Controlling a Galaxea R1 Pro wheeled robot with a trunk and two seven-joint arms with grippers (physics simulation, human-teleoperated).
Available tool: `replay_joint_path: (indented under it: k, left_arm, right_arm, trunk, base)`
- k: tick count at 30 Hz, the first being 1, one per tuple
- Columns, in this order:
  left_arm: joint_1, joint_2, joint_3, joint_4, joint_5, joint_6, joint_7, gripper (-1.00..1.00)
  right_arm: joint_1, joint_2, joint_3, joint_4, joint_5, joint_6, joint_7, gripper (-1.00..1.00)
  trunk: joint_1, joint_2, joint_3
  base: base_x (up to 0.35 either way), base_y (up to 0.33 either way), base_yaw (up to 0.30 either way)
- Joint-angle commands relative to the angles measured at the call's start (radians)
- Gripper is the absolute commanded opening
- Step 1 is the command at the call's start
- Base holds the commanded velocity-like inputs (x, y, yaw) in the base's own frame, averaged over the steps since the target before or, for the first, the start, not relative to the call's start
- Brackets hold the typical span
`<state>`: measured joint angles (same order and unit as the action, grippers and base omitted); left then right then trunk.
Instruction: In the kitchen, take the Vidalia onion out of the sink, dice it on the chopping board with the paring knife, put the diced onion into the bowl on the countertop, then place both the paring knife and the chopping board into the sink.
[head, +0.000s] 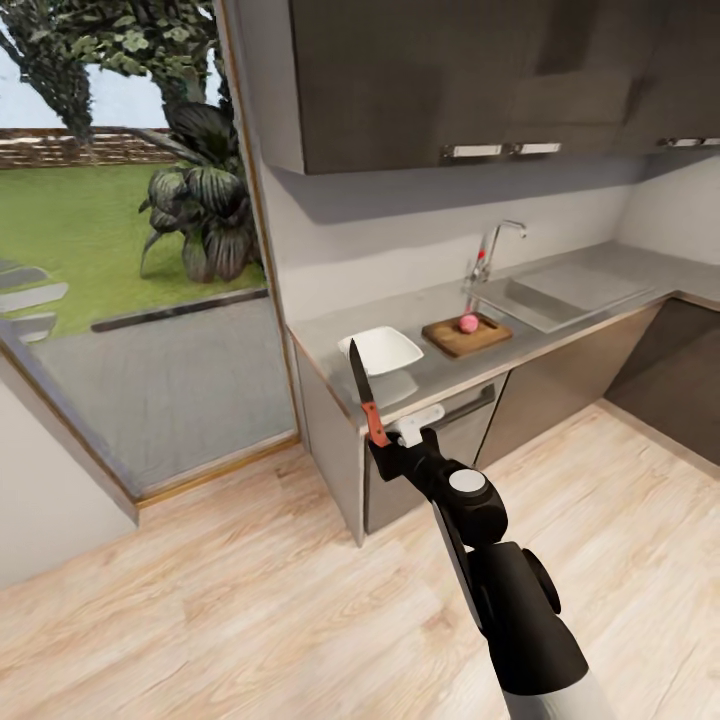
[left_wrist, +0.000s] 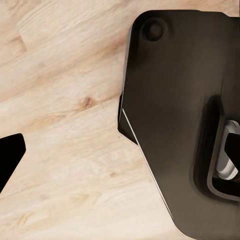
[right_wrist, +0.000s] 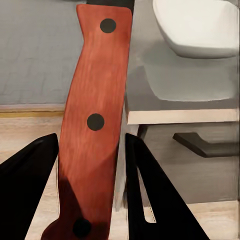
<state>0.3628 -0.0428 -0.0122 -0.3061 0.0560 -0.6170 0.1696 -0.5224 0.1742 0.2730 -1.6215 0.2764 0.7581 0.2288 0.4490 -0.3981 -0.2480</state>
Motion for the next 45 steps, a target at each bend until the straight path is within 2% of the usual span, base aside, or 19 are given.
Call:
replay_joint_path:
  k: [1,33,45]
  left_arm:
    - [0.001,0.000,-0.002,-0.002,0.006,-0.001,0.001,1.00]
    - [0.001,0.000,-0.002,-0.002,0.005,-0.001,0.001,1.00]
    - [0.001,0.000,-0.002,-0.002,0.006,-0.001,0.001,1.00]
  right_arm:
    - [-0.001,0.000,0.000,-0.001,0.011,0.004,0.007,-1.00]
    - [0.001,0.000,0.000,0.000,0.009,0.004,0.007,-1.00]
    - [0.001,0.000,0.000,0.000,0.010,0.004,0.007,-1.00]
  trunk:
    - [0.001,-0.002,-0.002]
    - [0.001,-0.002,-0.002]
    - [0.001,-0.002,-0.002]
  base:
    - [0.217,-0.237,0.000]
    - [0.159,-0.269,0.000]
    - [0.131,-0.284,0.075]
